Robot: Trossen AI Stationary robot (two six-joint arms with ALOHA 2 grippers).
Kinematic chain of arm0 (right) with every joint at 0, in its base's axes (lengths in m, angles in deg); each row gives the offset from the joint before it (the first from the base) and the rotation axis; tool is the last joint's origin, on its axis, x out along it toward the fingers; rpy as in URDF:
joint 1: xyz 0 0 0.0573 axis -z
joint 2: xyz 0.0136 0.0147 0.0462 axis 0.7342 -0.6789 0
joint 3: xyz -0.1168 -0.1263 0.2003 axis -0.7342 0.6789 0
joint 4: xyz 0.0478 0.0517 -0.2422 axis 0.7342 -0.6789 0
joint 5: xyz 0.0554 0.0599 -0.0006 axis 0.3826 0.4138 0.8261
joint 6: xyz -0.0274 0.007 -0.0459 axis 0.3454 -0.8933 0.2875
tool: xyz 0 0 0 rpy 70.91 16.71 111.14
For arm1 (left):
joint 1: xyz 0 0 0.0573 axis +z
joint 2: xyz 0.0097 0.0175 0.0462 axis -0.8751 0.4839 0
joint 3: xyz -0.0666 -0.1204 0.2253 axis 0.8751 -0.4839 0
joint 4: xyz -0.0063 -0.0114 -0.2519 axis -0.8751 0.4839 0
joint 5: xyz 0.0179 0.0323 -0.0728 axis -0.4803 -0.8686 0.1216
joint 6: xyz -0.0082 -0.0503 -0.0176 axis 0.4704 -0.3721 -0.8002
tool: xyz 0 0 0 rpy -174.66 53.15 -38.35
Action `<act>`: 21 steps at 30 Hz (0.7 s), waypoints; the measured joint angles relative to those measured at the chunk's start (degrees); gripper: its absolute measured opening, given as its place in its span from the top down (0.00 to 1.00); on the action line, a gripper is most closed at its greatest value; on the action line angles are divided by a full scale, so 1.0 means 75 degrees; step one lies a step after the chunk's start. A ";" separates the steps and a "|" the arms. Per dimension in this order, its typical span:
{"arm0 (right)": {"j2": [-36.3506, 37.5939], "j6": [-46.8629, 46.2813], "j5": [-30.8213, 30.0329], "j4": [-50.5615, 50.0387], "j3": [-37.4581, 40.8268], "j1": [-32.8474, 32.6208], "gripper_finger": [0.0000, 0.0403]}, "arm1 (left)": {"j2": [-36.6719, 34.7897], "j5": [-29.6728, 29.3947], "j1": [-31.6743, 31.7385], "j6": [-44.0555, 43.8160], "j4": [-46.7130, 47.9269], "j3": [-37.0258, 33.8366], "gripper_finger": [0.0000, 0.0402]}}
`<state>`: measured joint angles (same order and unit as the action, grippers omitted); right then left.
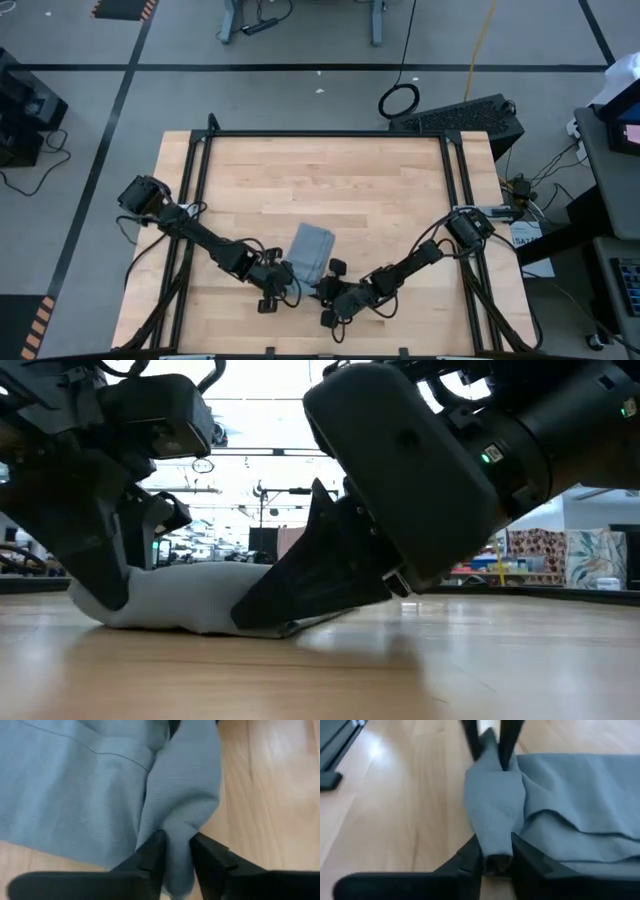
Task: Roll towel
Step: Roll the gray towel on the table
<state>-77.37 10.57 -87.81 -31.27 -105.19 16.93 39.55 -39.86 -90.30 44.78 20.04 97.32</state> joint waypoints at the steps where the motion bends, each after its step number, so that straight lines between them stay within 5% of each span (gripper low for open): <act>1: 0.0003 -0.0168 0.0004 -0.0066 -0.0008 0.0003 0.83 | -0.0045 0.0002 -0.0020 0.0030 0.0069 0.0000 0.73; 6: 0.0017 -0.1260 0.0007 -0.0480 -0.0026 0.0000 0.89 | -0.0624 -0.0305 -0.0130 0.0061 0.0931 0.0000 0.57; 11: 0.0017 -0.2194 0.0004 -0.0590 -0.0024 -0.0013 0.90 | -0.1166 -0.1645 -0.0694 0.0457 0.1059 0.0006 0.44; 21: -0.0009 -0.2562 -0.0067 -0.0453 0.0005 -0.0206 0.90 | -0.0127 -0.3450 -0.1682 0.2019 -0.0071 0.0009 0.28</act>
<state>-77.44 -8.65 -88.31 -34.67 -105.15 15.39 38.60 -65.74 -102.92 59.92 19.51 97.38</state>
